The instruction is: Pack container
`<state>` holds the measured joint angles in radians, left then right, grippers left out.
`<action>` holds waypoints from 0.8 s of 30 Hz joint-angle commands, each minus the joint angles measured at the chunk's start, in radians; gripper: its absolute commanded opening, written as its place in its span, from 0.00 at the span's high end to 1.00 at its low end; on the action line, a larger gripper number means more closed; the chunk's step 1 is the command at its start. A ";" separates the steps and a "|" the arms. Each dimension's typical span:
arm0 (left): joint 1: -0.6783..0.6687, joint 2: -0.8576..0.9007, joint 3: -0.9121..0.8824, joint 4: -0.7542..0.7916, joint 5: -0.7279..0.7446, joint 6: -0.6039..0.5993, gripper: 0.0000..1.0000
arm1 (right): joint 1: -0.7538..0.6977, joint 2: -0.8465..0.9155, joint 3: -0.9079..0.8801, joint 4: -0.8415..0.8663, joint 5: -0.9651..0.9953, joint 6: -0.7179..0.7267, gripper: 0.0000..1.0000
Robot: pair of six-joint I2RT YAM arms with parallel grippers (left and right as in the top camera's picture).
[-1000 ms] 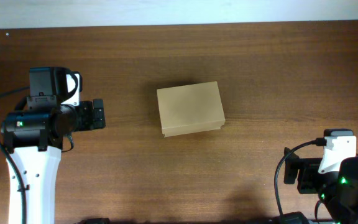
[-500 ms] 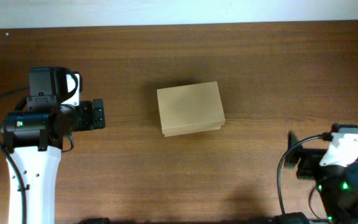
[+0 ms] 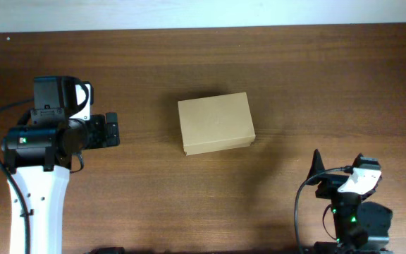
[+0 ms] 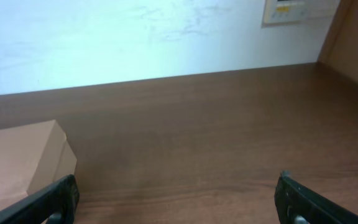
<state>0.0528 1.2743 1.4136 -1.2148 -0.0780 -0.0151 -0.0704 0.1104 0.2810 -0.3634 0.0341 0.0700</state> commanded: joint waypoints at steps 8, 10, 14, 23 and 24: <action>0.002 0.002 -0.008 0.000 0.010 0.009 0.01 | 0.005 -0.107 -0.085 0.009 -0.026 -0.007 0.01; 0.002 0.002 -0.008 0.000 0.010 0.009 0.01 | 0.005 -0.107 -0.097 0.009 -0.023 -0.007 0.01; 0.002 0.002 -0.008 0.000 0.010 0.009 0.01 | 0.005 -0.107 -0.137 0.009 -0.024 -0.006 0.01; 0.002 0.002 -0.008 0.000 0.010 0.009 0.01 | 0.005 -0.107 -0.174 0.009 -0.024 -0.007 0.01; 0.002 0.002 -0.008 -0.001 0.010 0.009 0.01 | 0.005 -0.107 -0.174 0.009 -0.024 -0.007 0.01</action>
<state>0.0528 1.2743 1.4136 -1.2144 -0.0784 -0.0151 -0.0692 0.0158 0.1154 -0.3580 0.0200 0.0696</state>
